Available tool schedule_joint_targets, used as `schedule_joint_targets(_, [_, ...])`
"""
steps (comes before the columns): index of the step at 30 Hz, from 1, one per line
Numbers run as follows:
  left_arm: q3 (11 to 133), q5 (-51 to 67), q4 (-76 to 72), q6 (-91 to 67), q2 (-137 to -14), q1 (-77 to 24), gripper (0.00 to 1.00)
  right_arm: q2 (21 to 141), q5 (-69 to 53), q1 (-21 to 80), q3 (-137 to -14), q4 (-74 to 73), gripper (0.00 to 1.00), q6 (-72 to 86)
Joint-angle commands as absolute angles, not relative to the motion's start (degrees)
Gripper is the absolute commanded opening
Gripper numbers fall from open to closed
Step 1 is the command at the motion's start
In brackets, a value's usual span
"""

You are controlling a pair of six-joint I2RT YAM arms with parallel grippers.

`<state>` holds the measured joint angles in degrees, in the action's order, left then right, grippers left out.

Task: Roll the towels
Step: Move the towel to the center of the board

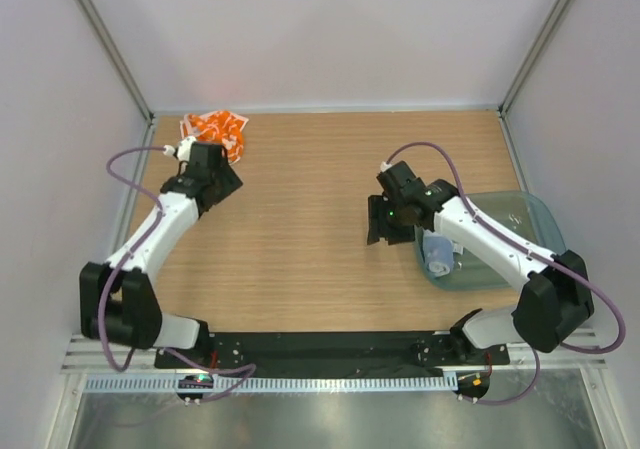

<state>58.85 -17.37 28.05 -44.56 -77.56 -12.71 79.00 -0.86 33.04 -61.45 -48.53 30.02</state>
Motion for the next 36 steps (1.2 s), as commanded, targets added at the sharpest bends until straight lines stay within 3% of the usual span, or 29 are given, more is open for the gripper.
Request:
schedule_joint_targets(1, [65.4,-16.2,27.4,-45.3,-86.9,-6.3,0.67,79.2,-3.7,36.4,-67.1,-47.8,0.59,28.7])
schedule_joint_targets(5, [74.2,-9.4,27.2,-47.6,-100.0,2.9,0.60,80.9,-5.0,37.8,-68.0,-46.6,0.59,28.9])
schedule_joint_targets(15, [95.4,-3.9,28.1,-46.3,-123.2,3.9,0.56,83.8,-6.7,38.1,-67.4,-43.9,0.59,27.5])
schedule_joint_targets(25, [97.5,-4.4,23.4,-49.0,-128.3,4.0,0.56,86.7,-6.9,38.1,-66.2,-42.8,0.58,25.9])
schedule_joint_targets(29, [98.9,-4.0,23.0,-50.0,-131.0,4.0,0.37,87.9,-6.6,38.0,-66.7,-43.0,0.58,25.2])
schedule_joint_targets(32, [100.0,-3.5,23.0,-50.3,-131.9,4.0,0.06,88.5,-6.7,37.9,-66.9,-42.9,0.58,25.0])
schedule_joint_targets(33, [100.2,-3.3,23.0,-50.3,-131.7,4.0,0.00,88.5,-6.6,38.0,-66.8,-42.9,0.58,25.0])
schedule_joint_targets(36, [99.8,-2.3,22.9,-49.7,-128.9,3.6,0.00,88.3,-5.9,37.9,-66.8,-43.1,0.58,25.0])
